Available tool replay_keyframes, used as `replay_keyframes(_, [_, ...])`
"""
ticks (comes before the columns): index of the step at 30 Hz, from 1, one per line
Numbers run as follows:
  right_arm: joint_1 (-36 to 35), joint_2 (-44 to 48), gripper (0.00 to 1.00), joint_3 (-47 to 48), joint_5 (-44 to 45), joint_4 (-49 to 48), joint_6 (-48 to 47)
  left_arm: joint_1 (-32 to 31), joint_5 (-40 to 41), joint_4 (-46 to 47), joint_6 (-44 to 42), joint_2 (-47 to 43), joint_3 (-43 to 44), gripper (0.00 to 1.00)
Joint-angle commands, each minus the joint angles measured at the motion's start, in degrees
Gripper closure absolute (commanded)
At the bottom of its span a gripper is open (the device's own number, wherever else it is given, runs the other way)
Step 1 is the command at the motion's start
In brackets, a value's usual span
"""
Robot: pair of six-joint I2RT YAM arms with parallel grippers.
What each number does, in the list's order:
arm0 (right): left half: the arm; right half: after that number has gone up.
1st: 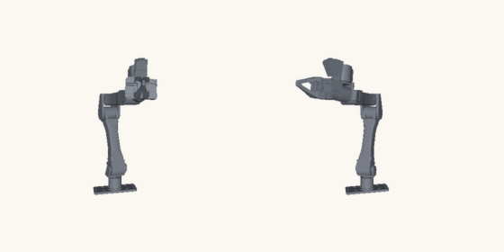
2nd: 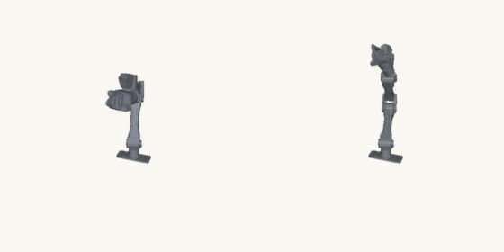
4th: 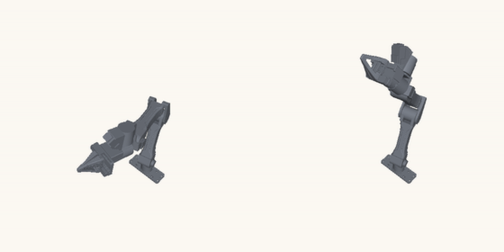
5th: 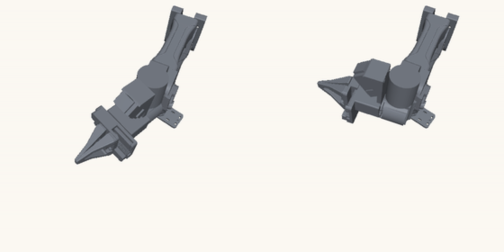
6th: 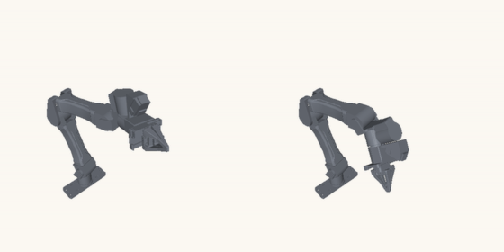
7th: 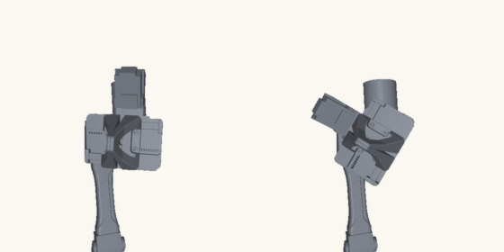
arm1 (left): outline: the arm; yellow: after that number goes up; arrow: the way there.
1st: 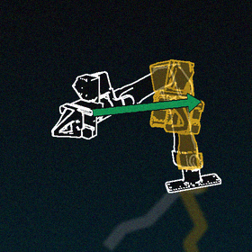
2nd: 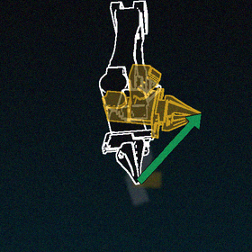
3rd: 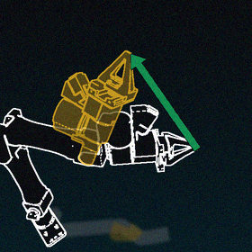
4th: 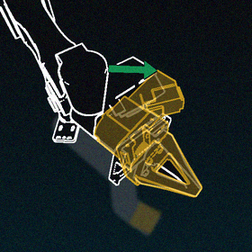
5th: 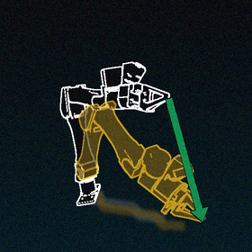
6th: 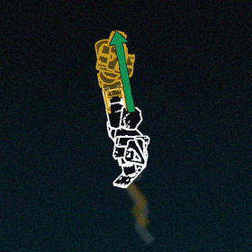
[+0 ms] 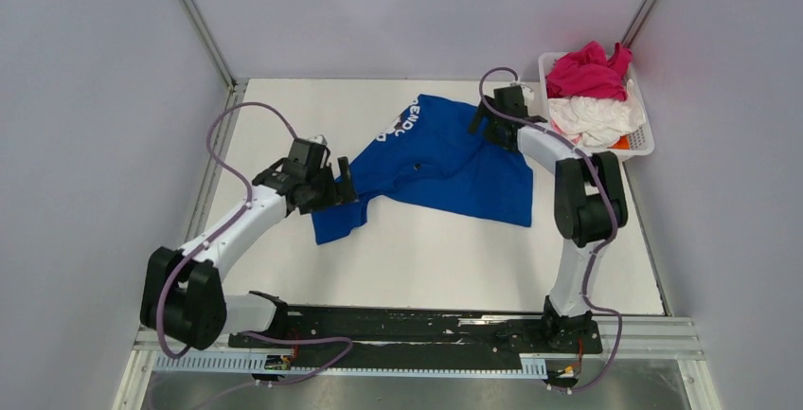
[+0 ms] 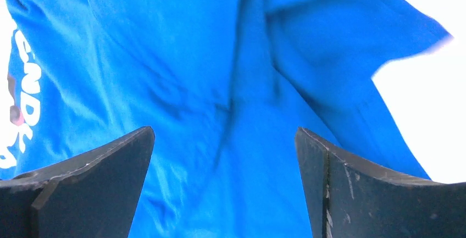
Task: Fold and stack the t-shirts
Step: Flatten out the tshirt
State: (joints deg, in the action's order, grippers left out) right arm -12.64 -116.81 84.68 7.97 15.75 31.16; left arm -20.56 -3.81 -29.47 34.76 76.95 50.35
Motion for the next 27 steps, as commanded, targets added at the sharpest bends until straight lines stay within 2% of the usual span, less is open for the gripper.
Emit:
replay_keyframes(1, [-0.05, 18.00, 0.00, -11.12, 5.68, 0.05, 0.17, 0.16, 10.93, -10.14, 2.13, -6.90, -0.60, 0.00])
replay_keyframes(6, [-0.01, 32.52, 0.00, -27.54, 7.15, 0.08, 4.04, 0.17, 10.86, -12.99, 5.38, -8.67, -5.20, 0.00])
replay_keyframes(11, [0.03, 40.68, 0.00, -34.96, 4.51, 0.07, 5.58, 0.17, 11.71, -8.37, 9.46, -6.95, -9.23, 0.01])
replay_keyframes(13, [0.05, 41.90, 0.00, -35.97, 2.95, 0.07, 5.62, 0.32, 14.01, -6.52, 12.04, -5.69, -10.55, 0.03])
replay_keyframes(18, [0.05, 41.65, 0.00, -36.21, 1.08, 0.16, 5.58, 0.52, 13.25, -2.00, 14.88, -2.04, -12.15, 0.09])
replay_keyframes(23, [0.07, 40.18, 0.00, -36.18, 0.85, 0.12, 5.40, 0.60, 12.50, -0.53, 15.86, 1.55, -11.86, 0.22])
replay_keyframes(27, [0.07, 39.41, 0.00, -35.99, 1.15, 0.23, 5.27, 0.54, 8.54, 0.58, 14.73, 2.99, -11.51, 0.31])
